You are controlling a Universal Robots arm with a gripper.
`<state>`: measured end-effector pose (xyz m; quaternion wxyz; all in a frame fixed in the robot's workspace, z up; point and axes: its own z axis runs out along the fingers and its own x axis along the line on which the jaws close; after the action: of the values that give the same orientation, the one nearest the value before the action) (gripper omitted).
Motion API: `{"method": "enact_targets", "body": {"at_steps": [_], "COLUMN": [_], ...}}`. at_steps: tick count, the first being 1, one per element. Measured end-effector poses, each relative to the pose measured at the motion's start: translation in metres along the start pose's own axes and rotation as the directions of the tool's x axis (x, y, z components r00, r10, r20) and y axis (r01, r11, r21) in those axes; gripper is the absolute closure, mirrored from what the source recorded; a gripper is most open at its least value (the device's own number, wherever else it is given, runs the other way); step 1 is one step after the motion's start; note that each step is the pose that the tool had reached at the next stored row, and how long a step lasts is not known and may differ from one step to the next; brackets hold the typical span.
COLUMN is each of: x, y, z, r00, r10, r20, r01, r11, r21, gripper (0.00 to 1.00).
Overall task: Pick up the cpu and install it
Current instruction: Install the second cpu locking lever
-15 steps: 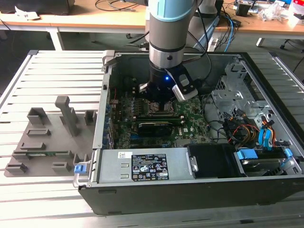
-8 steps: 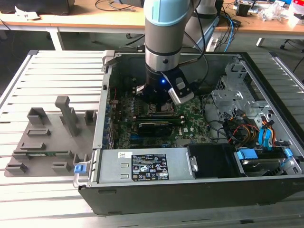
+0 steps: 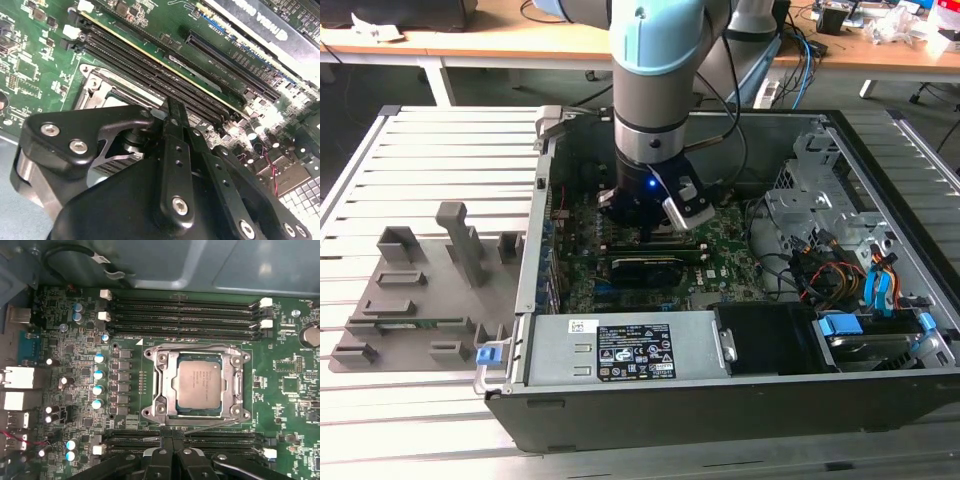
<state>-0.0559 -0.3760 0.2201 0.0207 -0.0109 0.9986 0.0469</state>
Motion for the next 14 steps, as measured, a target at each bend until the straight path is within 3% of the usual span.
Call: {"method": "enact_targets", "body": {"at_steps": [4, 9, 14], "x": [0.0060, 0.0198, 0.0211], "y": [-0.0002, 0.0025, 0.0106], "z": [0.0032, 0.0122, 0.0165], "r00": [1.0000, 1.0000, 1.0000], "r10": [0.000, 0.000, -0.010], "r20": [0.0000, 0.0000, -0.0010], "r01": [0.000, 0.000, 0.010], "r11": [1.0000, 1.0000, 1.0000], "r21": [0.0000, -0.0002, -0.0024], "gripper": [0.89, 0.89, 0.89]}}
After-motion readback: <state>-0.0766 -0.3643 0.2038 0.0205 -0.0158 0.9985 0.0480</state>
